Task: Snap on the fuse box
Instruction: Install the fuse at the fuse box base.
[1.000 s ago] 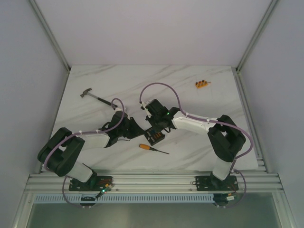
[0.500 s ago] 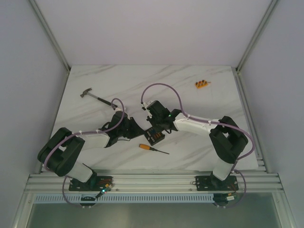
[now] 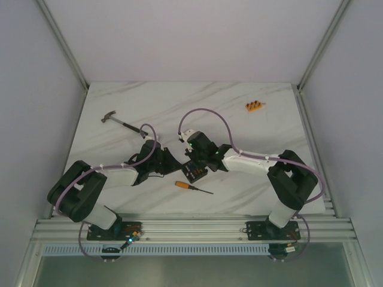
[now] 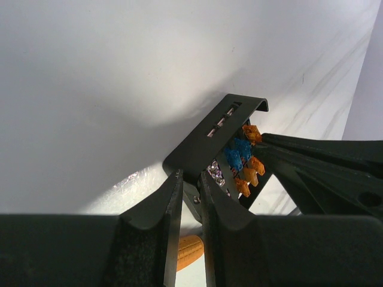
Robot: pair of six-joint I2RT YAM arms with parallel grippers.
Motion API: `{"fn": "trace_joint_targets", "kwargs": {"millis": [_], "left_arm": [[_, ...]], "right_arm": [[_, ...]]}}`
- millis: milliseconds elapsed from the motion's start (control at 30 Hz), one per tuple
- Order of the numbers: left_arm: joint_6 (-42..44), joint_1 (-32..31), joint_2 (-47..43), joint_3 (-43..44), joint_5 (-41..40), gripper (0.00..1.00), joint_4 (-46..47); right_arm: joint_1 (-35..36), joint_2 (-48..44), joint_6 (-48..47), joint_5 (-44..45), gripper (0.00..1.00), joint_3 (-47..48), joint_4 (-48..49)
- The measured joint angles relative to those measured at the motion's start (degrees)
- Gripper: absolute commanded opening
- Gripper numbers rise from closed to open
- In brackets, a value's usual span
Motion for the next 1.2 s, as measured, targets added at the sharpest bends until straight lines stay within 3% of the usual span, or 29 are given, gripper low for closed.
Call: {"fn": "trace_joint_targets", "kwargs": {"millis": [533,667,1200], "left_arm": [[-1.73,-0.11,-0.11,-0.11,-0.74,0.26,-0.17],[-1.88,-0.11,-0.17,-0.11,-0.9,0.26,-0.24],[-1.86,-0.33,-0.33,-0.11,-1.18,0.26,-0.42]], "right_arm": [[1.03,-2.25,-0.59,1.88,0.0,-5.22,7.08],[1.01,-2.25,-0.35,1.84,0.06,-5.33,7.28],[-0.94,-3.82,0.24,-0.81,0.1,-6.84,5.7]]}}
